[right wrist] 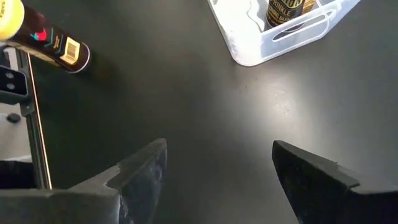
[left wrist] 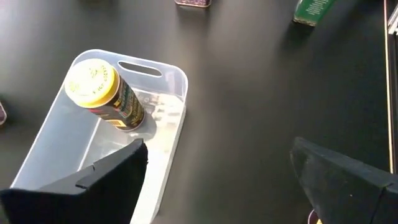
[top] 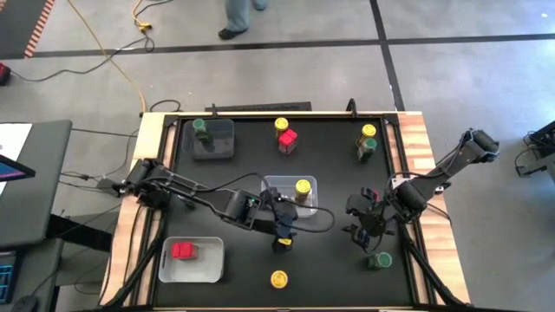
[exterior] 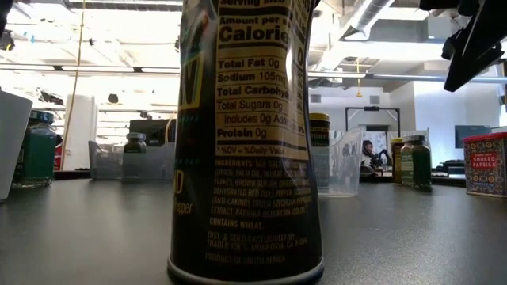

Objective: Sort spices by type
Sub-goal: Put the yellow seasoning bottle into the transparent bin

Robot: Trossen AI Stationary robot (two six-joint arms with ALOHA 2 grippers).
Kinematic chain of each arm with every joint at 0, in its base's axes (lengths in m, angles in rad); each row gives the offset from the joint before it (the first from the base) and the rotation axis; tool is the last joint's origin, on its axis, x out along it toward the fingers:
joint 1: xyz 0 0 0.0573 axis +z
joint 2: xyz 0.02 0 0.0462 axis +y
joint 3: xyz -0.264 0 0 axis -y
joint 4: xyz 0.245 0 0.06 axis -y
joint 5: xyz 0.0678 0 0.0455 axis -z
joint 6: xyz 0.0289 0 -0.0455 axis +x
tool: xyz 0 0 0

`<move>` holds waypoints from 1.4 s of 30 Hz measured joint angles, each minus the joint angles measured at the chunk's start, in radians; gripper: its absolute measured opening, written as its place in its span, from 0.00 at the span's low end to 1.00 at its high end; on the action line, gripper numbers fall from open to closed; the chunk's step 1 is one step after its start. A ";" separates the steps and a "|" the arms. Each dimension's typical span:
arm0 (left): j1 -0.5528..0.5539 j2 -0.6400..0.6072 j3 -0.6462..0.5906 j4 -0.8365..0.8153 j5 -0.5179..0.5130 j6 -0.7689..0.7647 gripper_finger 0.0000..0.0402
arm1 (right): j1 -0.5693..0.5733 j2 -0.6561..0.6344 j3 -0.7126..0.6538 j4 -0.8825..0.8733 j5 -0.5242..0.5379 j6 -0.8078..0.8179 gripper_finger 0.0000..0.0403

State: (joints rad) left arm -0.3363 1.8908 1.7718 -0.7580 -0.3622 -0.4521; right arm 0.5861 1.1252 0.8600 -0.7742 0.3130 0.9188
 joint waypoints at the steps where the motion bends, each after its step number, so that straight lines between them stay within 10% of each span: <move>1: 0.000 0.000 0.000 0.000 0.000 0.000 0.94 | 0.000 0.000 0.000 0.000 0.000 0.007 0.79; 27: -0.136 0.005 0.017 0.084 0.068 -0.202 0.94 | 0.000 0.000 0.000 -0.169 0.004 -0.083 0.79; 42: -0.201 0.328 0.561 -0.311 0.022 -0.166 0.94 | 0.001 0.000 0.000 -0.171 0.003 -0.070 0.79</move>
State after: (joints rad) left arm -0.5375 2.2183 2.3326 -1.0692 -0.3402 -0.6185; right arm 0.5873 1.1255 0.8600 -0.9455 0.3164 0.8488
